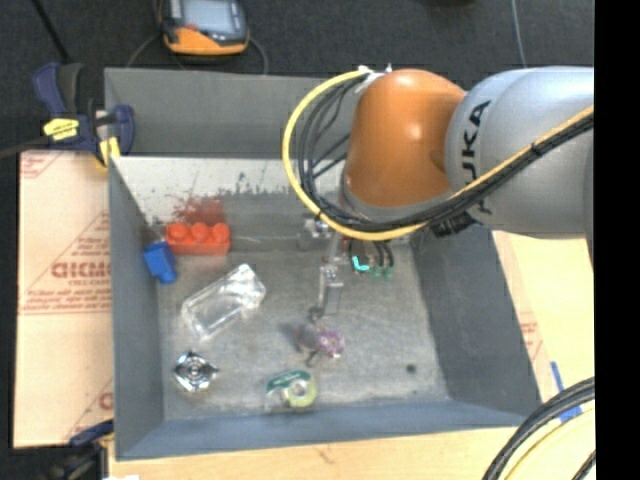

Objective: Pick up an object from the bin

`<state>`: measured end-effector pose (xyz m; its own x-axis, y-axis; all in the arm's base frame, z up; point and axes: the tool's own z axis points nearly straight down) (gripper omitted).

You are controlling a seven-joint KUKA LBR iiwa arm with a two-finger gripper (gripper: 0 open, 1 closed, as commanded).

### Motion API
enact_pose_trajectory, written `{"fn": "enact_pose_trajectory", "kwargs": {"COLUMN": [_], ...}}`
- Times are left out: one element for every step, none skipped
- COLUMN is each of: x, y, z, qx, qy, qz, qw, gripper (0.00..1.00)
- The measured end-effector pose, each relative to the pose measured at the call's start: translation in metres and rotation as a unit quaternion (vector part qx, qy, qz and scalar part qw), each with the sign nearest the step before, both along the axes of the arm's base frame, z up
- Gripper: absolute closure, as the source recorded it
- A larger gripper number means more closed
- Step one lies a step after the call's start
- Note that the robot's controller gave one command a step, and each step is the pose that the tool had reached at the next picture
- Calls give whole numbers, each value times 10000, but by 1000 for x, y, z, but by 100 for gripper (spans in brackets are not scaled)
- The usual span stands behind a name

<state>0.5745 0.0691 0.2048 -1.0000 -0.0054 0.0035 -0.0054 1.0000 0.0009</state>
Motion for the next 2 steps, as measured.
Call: {"fn": "enact_pose_trajectory", "kwargs": {"x": [-21,-29], "y": [96,126], "z": [-121,-127], "qx": [5,0], "qy": [-107,-145], "qz": [1360,3955], "qw": [9906,9183], "gripper": [0,0]}}
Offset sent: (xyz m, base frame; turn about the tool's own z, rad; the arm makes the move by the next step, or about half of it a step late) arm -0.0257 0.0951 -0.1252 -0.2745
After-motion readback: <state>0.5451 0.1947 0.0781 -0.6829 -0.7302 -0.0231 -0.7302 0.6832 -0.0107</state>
